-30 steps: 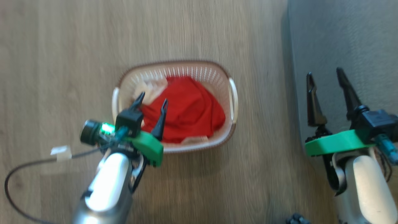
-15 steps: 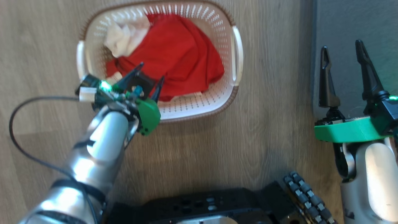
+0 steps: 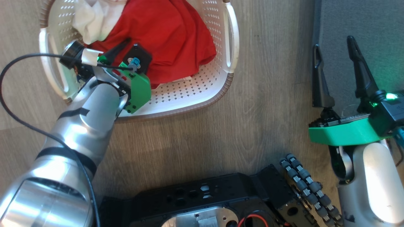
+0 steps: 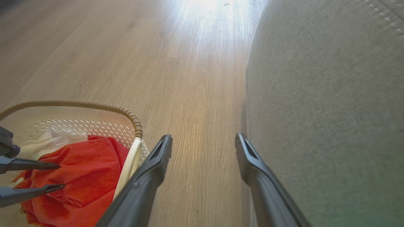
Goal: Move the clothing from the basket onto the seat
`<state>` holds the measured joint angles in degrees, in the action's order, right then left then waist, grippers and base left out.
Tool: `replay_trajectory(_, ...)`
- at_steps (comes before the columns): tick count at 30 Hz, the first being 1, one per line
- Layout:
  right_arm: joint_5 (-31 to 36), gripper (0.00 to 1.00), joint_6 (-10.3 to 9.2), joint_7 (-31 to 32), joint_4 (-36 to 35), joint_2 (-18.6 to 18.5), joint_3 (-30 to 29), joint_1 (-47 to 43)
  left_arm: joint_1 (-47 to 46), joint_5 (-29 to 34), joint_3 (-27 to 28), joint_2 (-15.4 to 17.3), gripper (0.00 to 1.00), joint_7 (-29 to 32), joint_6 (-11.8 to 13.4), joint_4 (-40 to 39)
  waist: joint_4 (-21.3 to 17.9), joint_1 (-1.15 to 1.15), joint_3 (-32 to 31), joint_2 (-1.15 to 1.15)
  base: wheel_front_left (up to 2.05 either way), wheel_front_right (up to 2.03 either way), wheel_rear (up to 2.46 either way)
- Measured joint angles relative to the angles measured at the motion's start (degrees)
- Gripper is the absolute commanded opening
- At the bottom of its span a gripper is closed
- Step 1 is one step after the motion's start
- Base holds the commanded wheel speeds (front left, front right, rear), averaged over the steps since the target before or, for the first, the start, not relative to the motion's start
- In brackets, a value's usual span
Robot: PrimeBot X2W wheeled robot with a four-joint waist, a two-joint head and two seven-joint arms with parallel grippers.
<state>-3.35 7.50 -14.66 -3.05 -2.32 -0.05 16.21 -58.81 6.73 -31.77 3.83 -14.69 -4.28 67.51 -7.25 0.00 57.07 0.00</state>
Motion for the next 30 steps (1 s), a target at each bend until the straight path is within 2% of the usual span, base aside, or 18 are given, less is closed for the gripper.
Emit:
replay_trajectory(5, -0.3, 1.0, 0.01, 0.0, -0.1, 0.0, 0.9, -0.2, -2.9, 0.3, -0.3, -0.1, 1.0, 0.1, 1.5, 4.5, -1.0, 0.0, 0.5, 0.0, 0.0, 0.0, 0.0)
replay_trajectory(8, -0.6, 1.0, 0.01, 0.0, -0.3, 0.0, 1.5, -0.5, -4.7, -1.2, 0.5, -0.3, 1.0, 2.6, 1.5, 5.8, -1.7, 0.0, 0.8, 0.0, 0.0, 0.0, 0.0)
replay_trajectory(9, -0.7, 1.0, 0.01, 0.0, -0.3, 0.0, 1.7, -0.5, -5.0, -1.9, 0.8, -0.3, 1.0, 3.7, 1.4, 5.9, -1.9, 0.0, 0.8, 0.0, 0.0, 0.0, 0.0)
replay_trajectory(10, -0.7, 1.0, 0.01, 0.0, -0.4, 0.0, 1.8, -0.6, -5.2, -1.5, -0.4, -0.2, 1.0, 3.5, -0.3, 5.9, -2.1, 0.0, 0.9, 0.0, 0.0, 0.0, 0.0)
replay_trajectory(12, -0.7, 1.0, 0.02, 0.0, -0.7, 0.0, 1.9, -0.6, -5.3, -0.9, -1.2, -0.2, 1.0, 4.3, -1.6, 6.2, -2.5, 0.0, 1.2, 0.0, 0.0, 0.0, 0.0)
replay_trajectory(19, -0.7, 1.0, 0.03, 0.0, -2.0, 0.1, 2.0, -1.3, -6.9, -4.6, 0.6, 0.4, 1.0, 13.5, -2.0, 6.7, -3.2, 0.0, 2.0, 0.0, 0.0, 0.0, 0.0)
replay_trajectory(25, -0.7, 1.0, 0.02, 0.0, -2.7, 0.1, 1.9, -1.9, -7.1, -4.8, 0.3, 0.4, 1.0, 16.5, -2.0, 6.8, -3.4, 0.0, 2.5, 0.0, 0.0, 0.0, 0.0)
replay_trajectory(30, -0.7, 1.0, 0.02, -0.1, -3.1, 0.1, 1.9, -2.0, -7.5, -4.8, 0.1, 0.4, 1.0, 18.4, -0.7, 6.8, -3.5, 0.0, 2.8, 0.0, 0.0, 0.0, 0.0)
